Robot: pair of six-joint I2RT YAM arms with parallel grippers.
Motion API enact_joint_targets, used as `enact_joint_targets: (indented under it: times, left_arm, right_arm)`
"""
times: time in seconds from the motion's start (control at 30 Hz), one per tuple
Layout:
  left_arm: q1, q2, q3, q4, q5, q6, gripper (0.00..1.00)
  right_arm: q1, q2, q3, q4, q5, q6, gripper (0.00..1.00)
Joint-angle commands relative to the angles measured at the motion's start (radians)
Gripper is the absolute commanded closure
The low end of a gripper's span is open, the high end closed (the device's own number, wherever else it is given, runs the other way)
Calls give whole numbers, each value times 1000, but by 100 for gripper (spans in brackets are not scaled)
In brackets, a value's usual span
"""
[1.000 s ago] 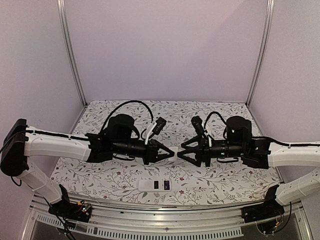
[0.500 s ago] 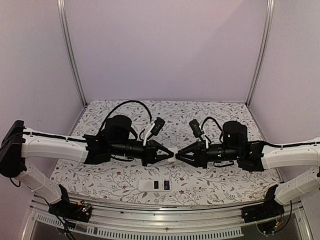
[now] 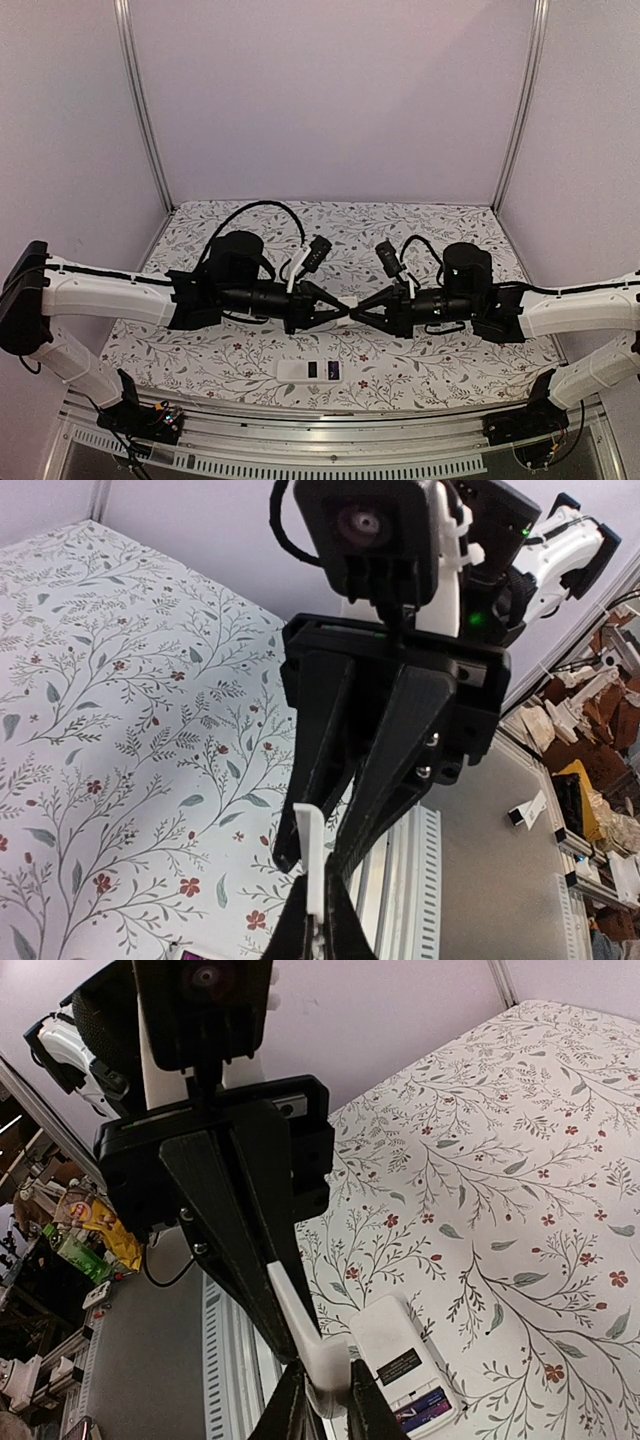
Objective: Load the batteries into the remote control
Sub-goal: Pass from the left arm to the right
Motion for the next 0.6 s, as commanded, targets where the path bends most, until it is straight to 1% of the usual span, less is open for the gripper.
enact_joint_targets:
  times: [0.0,0.13,0.3,0.33,0.37,0.43,0.47,0.5,0.57]
  left_arm:
    - [-19,-13,-5,8,12,20,100]
    - [-20,-3,-2,4,20,21,100]
    - [-19,-9,-5,-22,9,45,100]
    - [-18,-11,-5,-32,4,54,93]
    - [-19,-14,-5,-45,-9,63,83]
    - [-19,-24,-2,-82,-46,102,55]
    - [-18,-33,2,-106,-69,128,45]
    - [-19,-44,3,-137,-94,157,36]
    - [-21,-78,4,-199,-155,233,29]
  right_arm:
    - [-5,3,1,31,-39,-17,90]
    - [-5,14,10,33,-69,-8,100]
    - [-5,11,2,32,-82,28,100]
    - [-5,8,1,30,-84,38,100]
    - [-5,7,1,30,-85,44,100]
    - [-5,7,3,14,-86,61,100]
    - [-6,8,5,1,-84,70,100]
    - [-6,9,6,-16,-80,74,100]
    - [-11,8,11,-63,-70,85,100]
